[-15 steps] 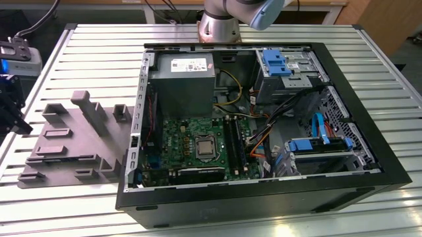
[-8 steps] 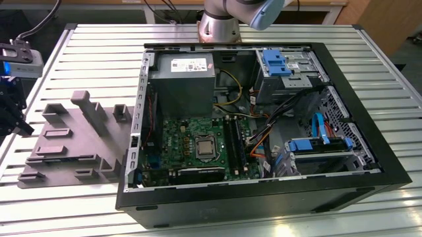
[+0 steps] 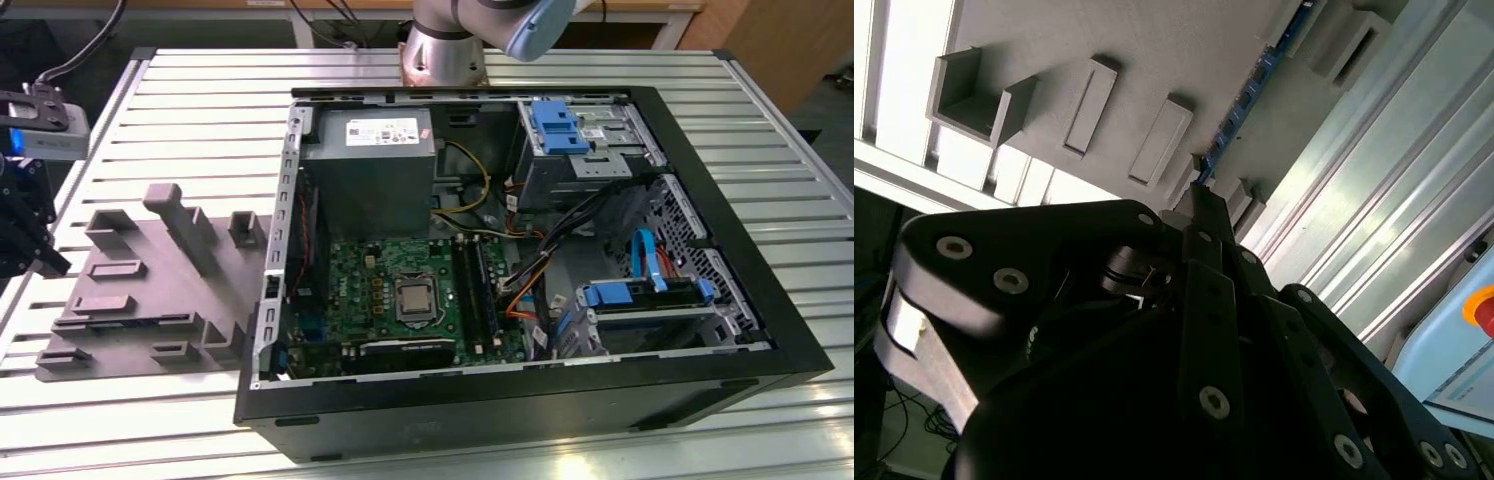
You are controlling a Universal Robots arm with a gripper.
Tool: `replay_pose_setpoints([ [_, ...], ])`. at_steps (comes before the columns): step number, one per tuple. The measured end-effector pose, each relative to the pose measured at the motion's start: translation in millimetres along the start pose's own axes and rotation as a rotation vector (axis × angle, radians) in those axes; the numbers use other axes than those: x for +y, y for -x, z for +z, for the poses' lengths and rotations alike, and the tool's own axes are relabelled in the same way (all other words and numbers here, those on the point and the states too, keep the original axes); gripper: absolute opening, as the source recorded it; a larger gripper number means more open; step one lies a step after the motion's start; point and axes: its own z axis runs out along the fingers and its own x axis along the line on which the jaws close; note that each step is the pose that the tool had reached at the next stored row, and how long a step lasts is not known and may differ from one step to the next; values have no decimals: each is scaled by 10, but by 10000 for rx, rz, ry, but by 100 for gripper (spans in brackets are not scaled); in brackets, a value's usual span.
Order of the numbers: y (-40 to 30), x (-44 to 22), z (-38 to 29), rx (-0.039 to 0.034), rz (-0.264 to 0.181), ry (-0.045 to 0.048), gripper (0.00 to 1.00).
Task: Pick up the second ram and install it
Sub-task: 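Pick up the second ram and move it above second insertion slot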
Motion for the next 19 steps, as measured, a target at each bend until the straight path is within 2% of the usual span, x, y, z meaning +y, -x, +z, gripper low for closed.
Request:
replay_pose_setpoints([
  [19,-2,-2,81,1,1,1,11],
])
